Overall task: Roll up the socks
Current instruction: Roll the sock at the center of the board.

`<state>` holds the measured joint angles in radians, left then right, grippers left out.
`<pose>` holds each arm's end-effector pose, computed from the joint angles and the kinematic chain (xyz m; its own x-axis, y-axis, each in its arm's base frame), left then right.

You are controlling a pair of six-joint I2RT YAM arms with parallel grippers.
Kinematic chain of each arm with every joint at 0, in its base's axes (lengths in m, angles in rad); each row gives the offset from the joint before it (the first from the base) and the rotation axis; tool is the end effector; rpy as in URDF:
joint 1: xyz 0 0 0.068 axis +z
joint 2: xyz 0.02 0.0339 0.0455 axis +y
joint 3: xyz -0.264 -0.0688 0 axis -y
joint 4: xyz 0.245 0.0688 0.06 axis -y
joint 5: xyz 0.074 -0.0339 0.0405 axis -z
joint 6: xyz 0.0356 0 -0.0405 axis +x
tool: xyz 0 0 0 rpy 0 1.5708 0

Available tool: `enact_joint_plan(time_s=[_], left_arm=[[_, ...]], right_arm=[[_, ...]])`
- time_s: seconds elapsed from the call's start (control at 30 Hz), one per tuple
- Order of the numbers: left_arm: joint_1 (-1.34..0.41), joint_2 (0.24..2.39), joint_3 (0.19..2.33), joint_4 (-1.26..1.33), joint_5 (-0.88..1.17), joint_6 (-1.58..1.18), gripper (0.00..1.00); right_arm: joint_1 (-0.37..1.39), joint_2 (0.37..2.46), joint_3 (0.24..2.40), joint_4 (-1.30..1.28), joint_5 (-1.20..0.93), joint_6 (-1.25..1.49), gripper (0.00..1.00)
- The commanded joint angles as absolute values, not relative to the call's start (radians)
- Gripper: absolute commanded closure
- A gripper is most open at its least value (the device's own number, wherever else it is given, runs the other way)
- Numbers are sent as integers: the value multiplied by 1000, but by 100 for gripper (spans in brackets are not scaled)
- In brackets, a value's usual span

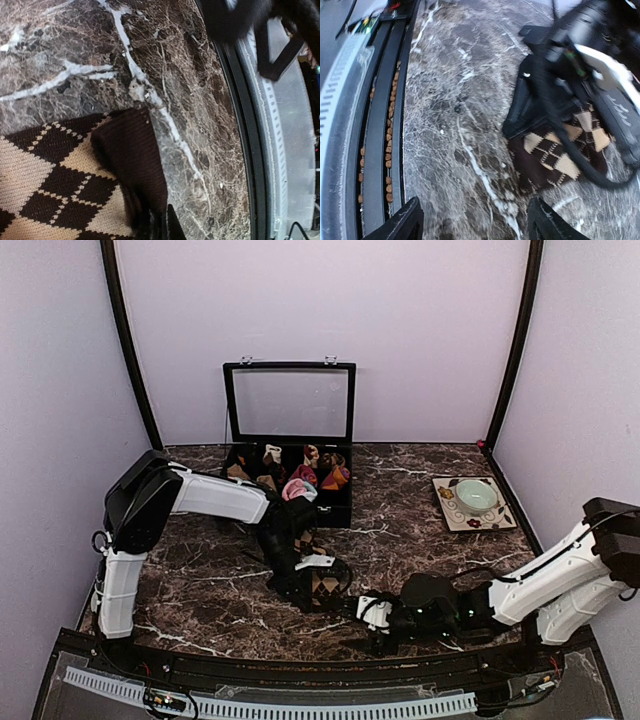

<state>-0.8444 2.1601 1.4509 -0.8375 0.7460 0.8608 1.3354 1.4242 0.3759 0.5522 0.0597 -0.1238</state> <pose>0.2437 -0.3107 0.1188 -0.0082 0.8478 -0.5303 0.8685 -0.2568 -0.4240 0.0608 0.2446 0.1402 0.0082 -0.4944 -0.8692 -0.9648 0.2245 -0.1368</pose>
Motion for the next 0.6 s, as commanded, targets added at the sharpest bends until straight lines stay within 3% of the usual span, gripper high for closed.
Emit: enact_joint_plan(time_s=[0.0, 0.13, 0.2, 0.57], left_arm=[[-832, 2257, 1445, -991, 637, 872, 100], [-830, 2276, 1468, -1000, 623, 874, 100], [-830, 2286, 1482, -1010, 623, 870, 100], [-828, 2297, 1497, -1025, 614, 877, 100]], right_arm=[[1357, 1551, 486, 557, 71, -318, 30], [1329, 1673, 577, 571, 70, -327, 31], [1304, 1707, 604, 580, 17, -410, 40], [1232, 1814, 656, 585, -6, -448, 58]])
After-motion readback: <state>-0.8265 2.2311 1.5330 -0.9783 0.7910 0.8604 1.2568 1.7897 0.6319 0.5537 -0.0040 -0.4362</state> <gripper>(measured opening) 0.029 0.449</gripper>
